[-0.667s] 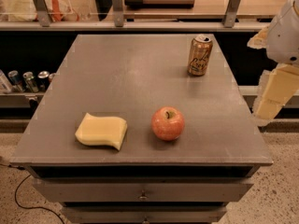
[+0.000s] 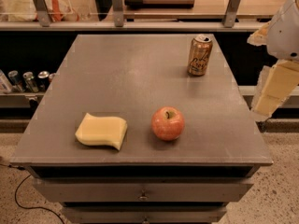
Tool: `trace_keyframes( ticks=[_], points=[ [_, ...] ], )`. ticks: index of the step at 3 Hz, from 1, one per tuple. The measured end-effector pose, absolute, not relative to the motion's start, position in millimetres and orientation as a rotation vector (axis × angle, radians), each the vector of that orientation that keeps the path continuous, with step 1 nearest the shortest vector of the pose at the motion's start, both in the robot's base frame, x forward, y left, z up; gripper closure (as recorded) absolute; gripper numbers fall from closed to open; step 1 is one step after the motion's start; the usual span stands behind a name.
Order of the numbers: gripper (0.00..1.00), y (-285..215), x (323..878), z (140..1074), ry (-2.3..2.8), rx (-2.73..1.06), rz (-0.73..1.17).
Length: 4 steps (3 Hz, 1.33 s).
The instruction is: Knock orange can over
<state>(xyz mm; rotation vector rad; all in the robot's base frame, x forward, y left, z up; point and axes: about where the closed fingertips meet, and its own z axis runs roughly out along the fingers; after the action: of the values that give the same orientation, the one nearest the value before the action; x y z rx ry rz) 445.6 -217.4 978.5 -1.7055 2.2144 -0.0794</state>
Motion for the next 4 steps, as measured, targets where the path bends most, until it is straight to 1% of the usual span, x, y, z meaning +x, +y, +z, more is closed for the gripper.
trace_keyframes(
  ticks=[2,3,4],
  points=[
    [0.00,-225.6,497.5,975.3,2.100,-1.532,0.082],
    [0.00,-236.5,524.7,971.7,2.092,-1.387,0.118],
    [0.00,-235.8,529.3,972.0,2.085,-1.373,0.116]
  ],
)
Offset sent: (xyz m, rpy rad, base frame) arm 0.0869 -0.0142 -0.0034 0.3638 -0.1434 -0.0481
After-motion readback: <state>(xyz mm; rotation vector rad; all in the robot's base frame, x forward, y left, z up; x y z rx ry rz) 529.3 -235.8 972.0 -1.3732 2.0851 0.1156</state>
